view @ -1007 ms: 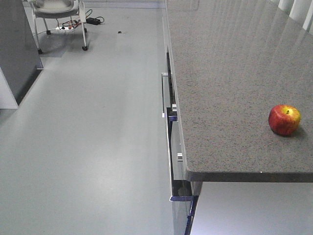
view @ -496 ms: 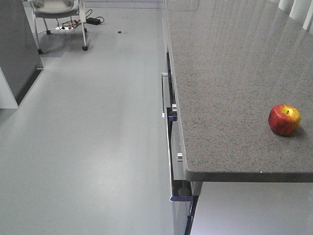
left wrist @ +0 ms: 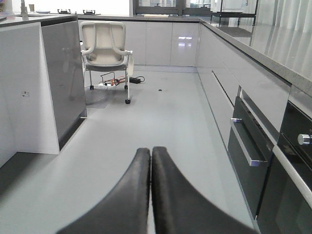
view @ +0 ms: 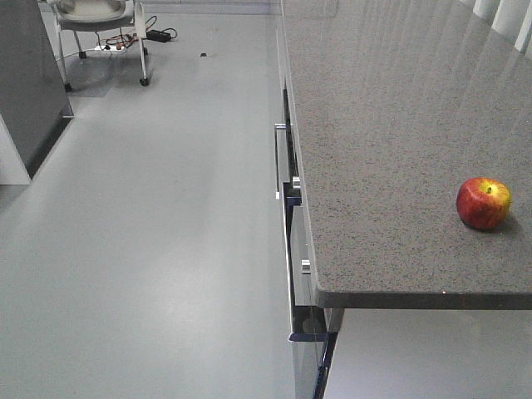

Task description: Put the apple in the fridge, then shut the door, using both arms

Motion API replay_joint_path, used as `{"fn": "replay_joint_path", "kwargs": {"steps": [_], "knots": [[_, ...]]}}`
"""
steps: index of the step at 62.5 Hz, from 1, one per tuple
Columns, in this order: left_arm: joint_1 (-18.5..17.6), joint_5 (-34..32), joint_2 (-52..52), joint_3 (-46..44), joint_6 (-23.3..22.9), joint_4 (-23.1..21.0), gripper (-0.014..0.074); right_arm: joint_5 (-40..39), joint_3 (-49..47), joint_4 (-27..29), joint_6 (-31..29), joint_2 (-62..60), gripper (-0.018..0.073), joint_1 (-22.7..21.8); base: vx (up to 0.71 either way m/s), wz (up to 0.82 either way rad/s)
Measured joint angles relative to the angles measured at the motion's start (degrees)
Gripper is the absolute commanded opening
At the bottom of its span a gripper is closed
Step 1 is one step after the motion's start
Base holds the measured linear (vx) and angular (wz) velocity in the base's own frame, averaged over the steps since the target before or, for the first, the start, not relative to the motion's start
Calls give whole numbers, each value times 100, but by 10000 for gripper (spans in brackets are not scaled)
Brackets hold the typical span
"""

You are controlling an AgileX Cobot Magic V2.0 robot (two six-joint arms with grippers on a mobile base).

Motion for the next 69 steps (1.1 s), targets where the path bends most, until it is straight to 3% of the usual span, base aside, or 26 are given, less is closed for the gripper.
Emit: {"fn": "replay_joint_path", "kwargs": {"steps": [7,20,29,40,48,53,54,62,69], "knots": [[0,0,0,0,0,0,-6,-48,0,595,62,0,-3,0,0,0],[0,0,0,0,0,0,-6,823,-983,637,34,183,-3,0,0,0],[0,0,0,0,0,0,-6,1734,-2307,58,-179,960,-1,0,0,0],[0,0,0,0,0,0,-6,2656,-3923,-1178,-228,2163,41,0,0,0],[0,0,0,0,0,0,-6,3441,-4760,-1702,-228,2930,196,0,0,0],[0,0,0,0,0,0,-6,3717,-5061,-1790,-228,3308,379,0,0,0],[0,0,0,0,0,0,-6,3753,-5120,-1795,-228,3362,450,0,0,0],[0,0,0,0,0,0,-6,3771,-5292,-1903,-228,3772,717,0,0,0],[0,0,0,0,0,0,-6,3664,-5295,-2165,-245,4044,724,0,0,0]]}}
